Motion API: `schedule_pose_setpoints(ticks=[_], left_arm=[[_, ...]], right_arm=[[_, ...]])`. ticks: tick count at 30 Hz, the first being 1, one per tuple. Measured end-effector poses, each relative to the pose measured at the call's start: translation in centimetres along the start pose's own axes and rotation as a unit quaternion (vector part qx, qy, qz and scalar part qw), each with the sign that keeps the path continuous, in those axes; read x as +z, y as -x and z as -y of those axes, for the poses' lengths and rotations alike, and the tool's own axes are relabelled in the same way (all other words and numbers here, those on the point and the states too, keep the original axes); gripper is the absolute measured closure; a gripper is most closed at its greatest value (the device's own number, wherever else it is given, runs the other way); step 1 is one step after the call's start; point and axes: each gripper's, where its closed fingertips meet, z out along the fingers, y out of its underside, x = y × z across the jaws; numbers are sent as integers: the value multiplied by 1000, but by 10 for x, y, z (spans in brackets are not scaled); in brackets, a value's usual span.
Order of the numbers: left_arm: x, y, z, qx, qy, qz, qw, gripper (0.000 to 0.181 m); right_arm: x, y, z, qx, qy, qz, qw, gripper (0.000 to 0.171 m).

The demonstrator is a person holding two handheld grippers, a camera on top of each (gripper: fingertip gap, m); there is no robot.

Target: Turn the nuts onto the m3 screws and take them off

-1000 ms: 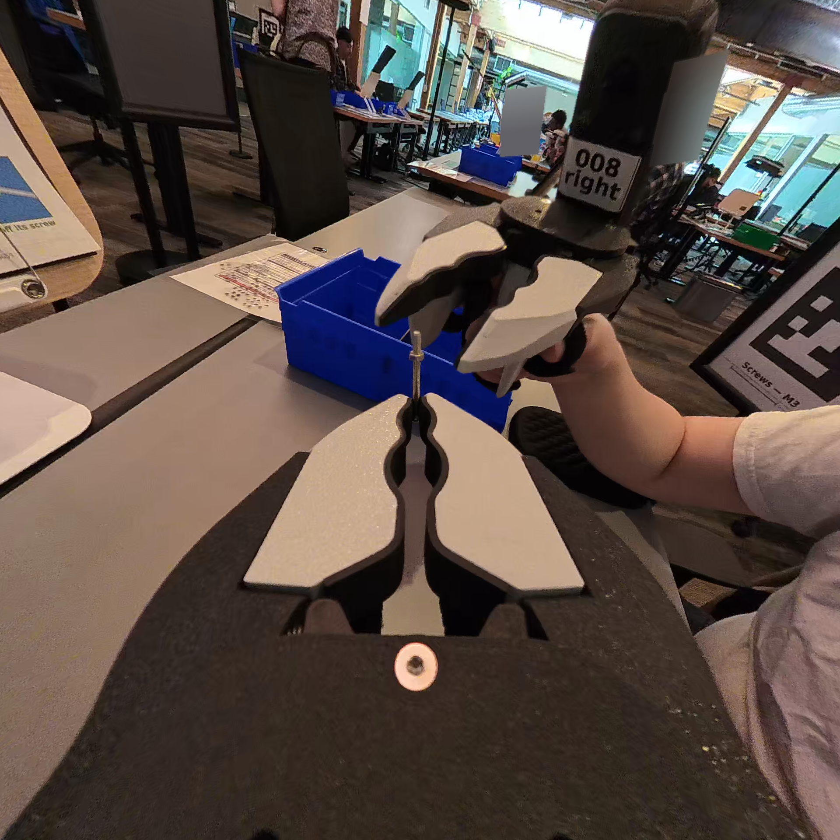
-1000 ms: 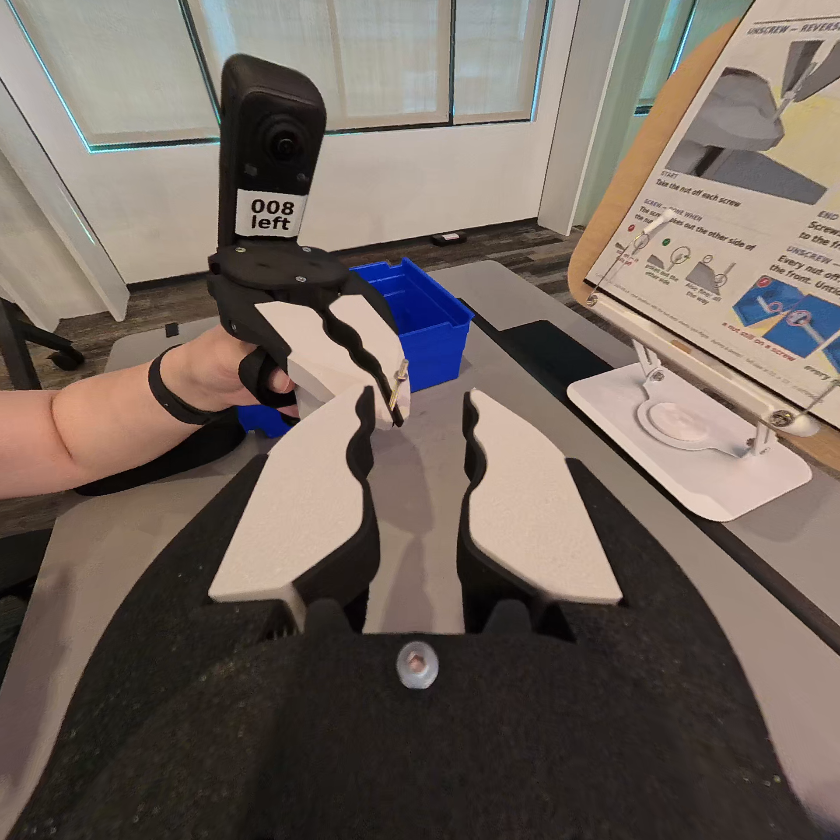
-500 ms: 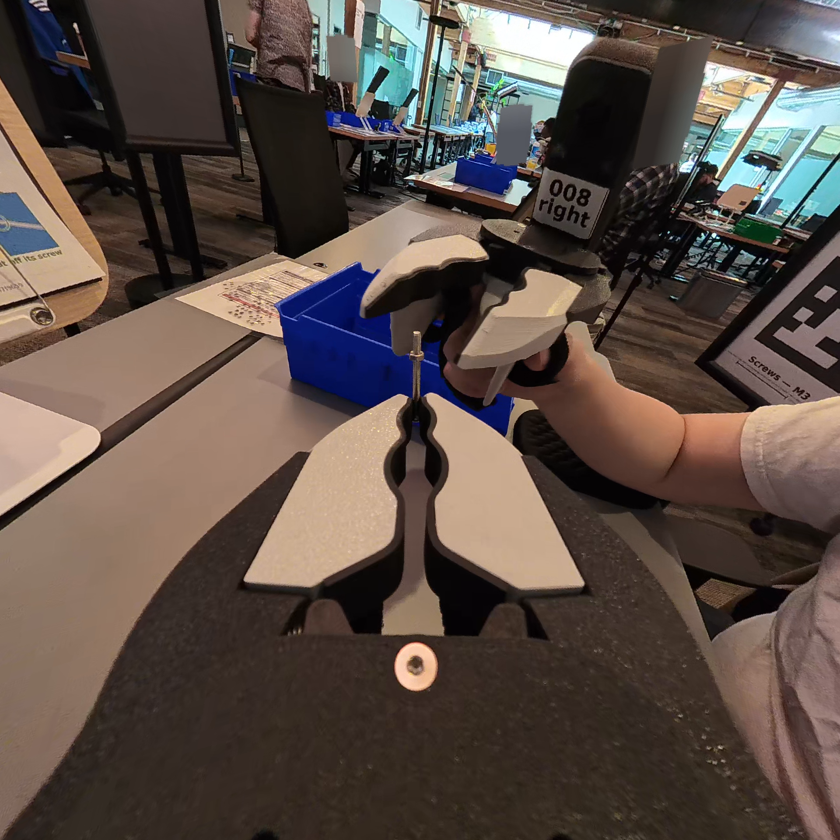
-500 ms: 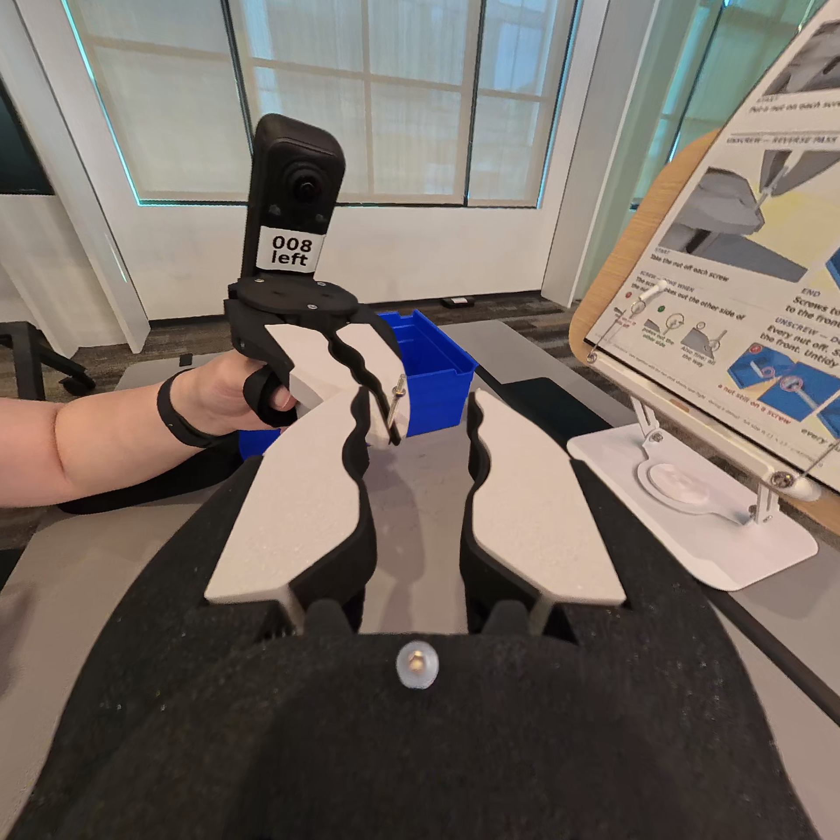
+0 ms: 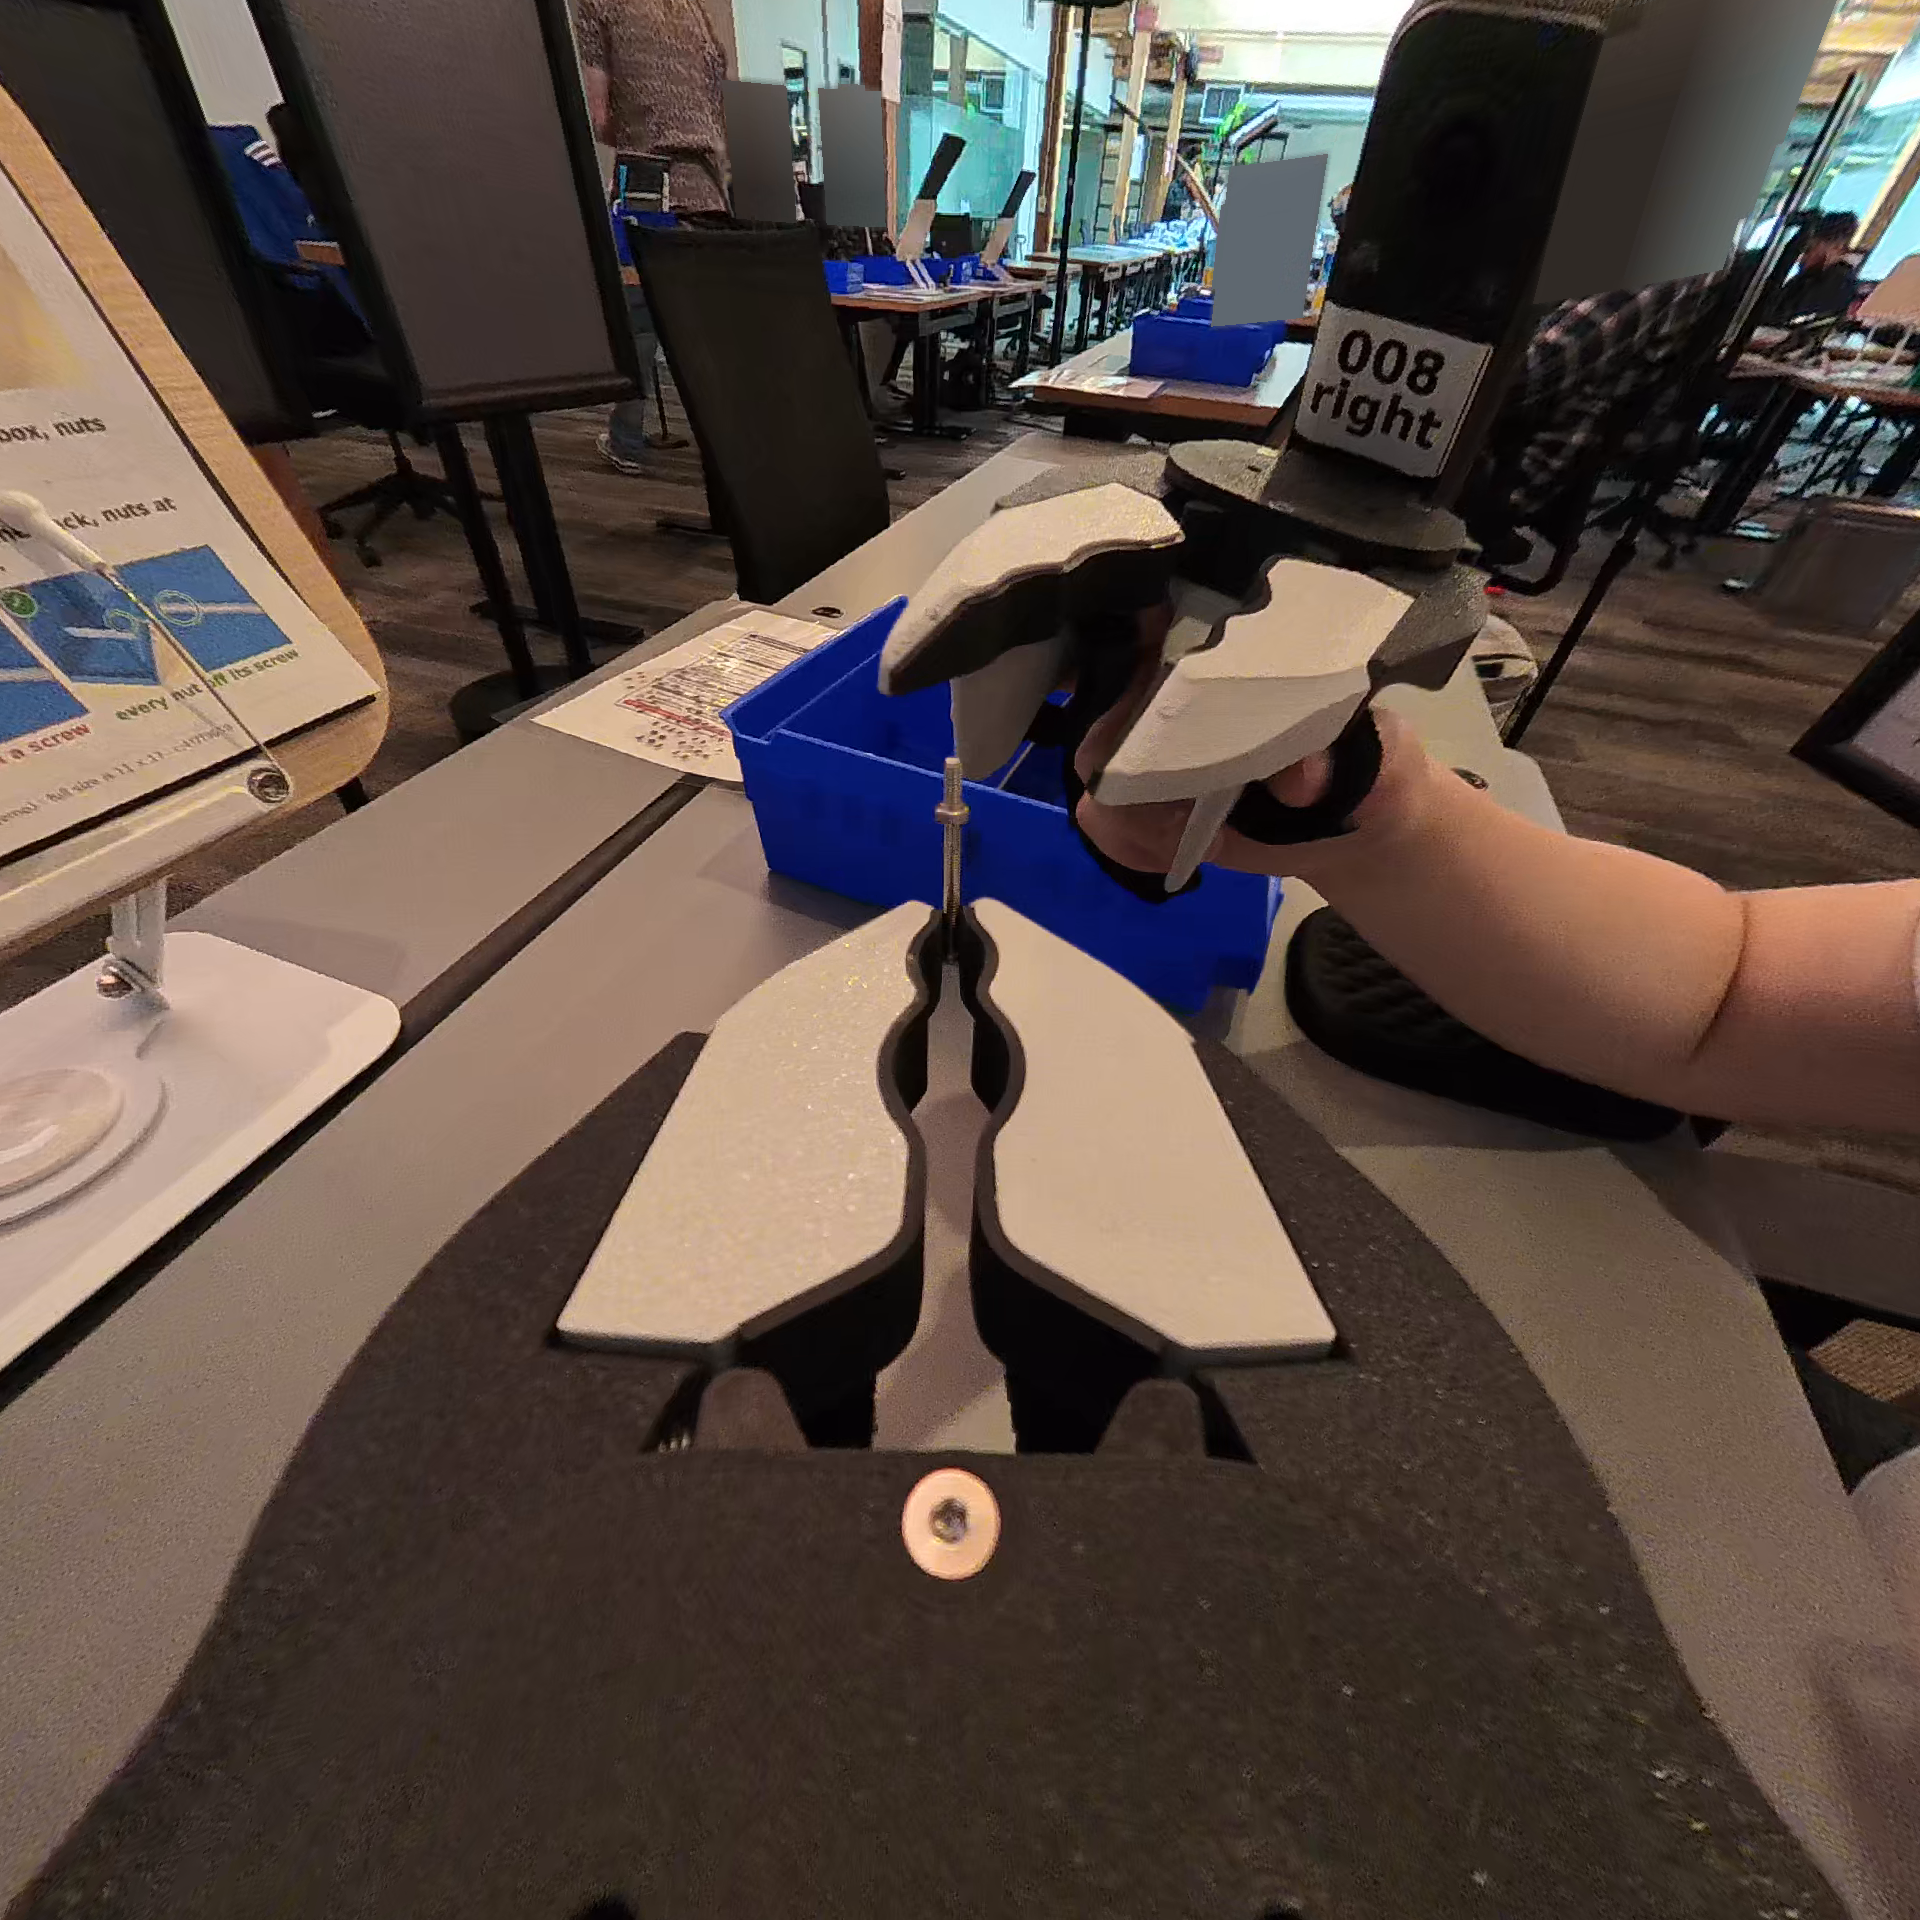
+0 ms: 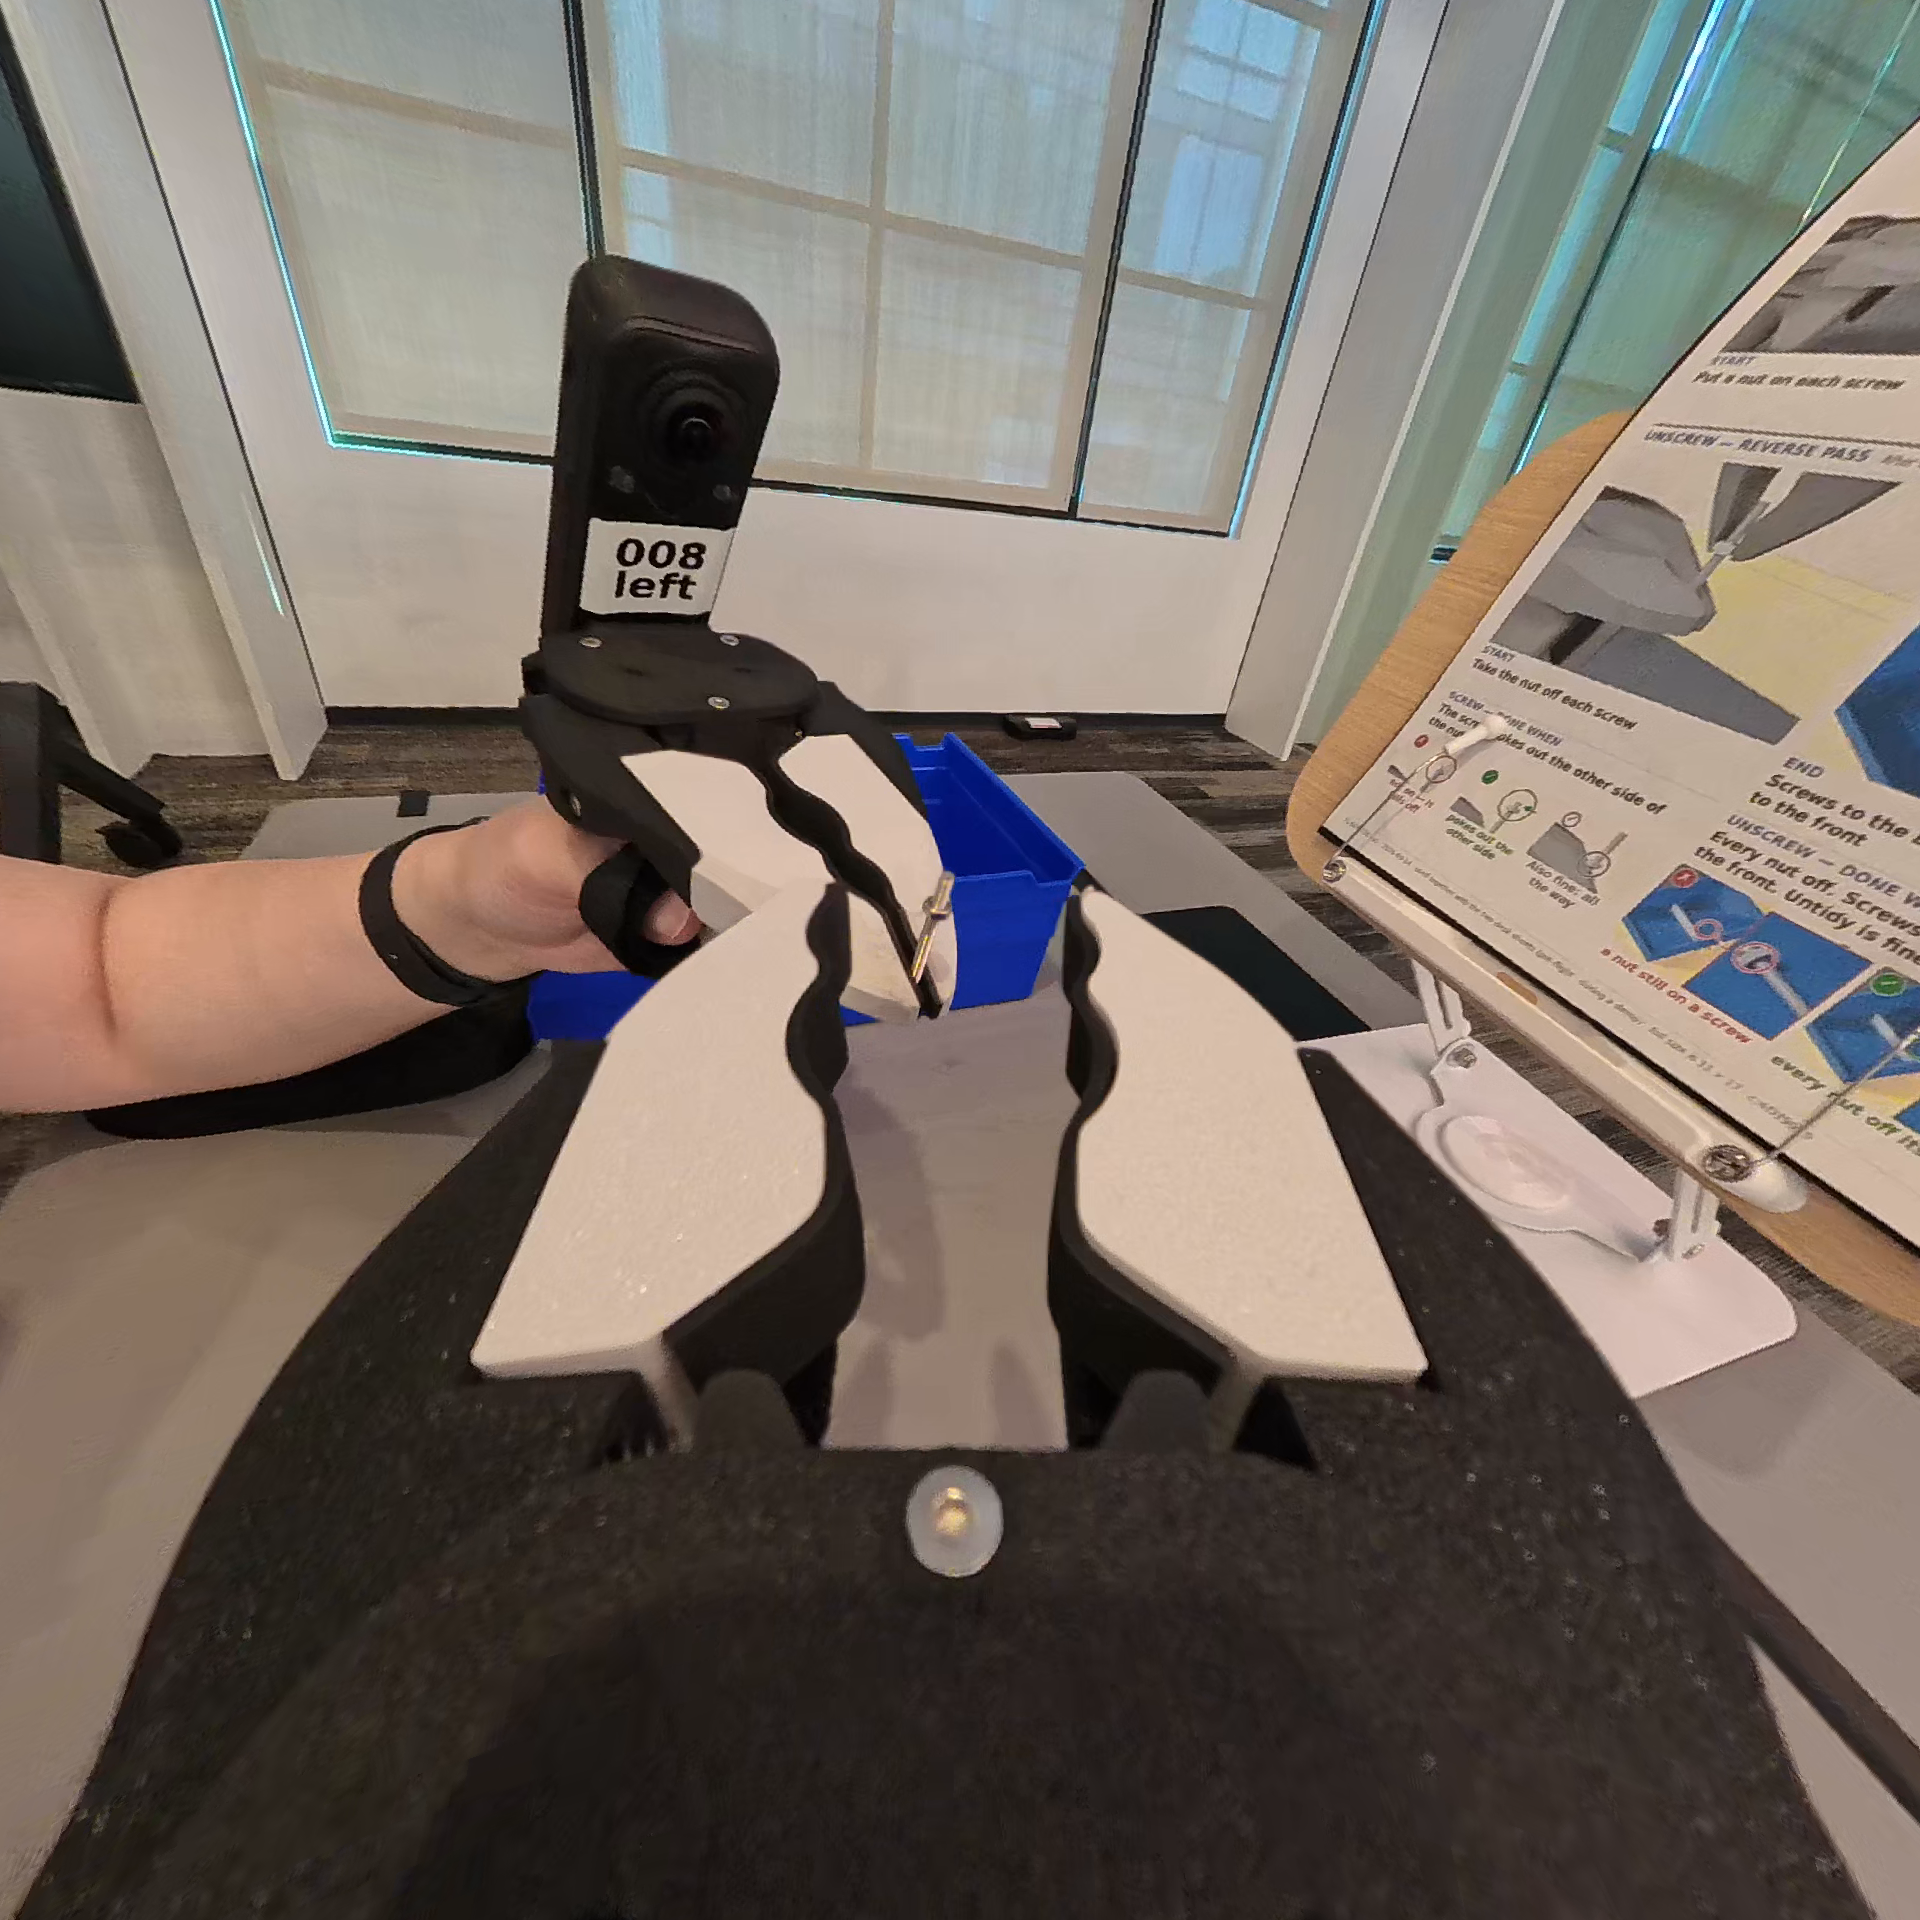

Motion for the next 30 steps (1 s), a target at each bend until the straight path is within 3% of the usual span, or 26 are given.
schedule_pose_setpoints(ticks=[30], left_arm=[[5, -14, 6, 17, -25, -15, 999, 180]], right_arm=[[5, 3, -5, 21, -32, 16, 999, 136]])
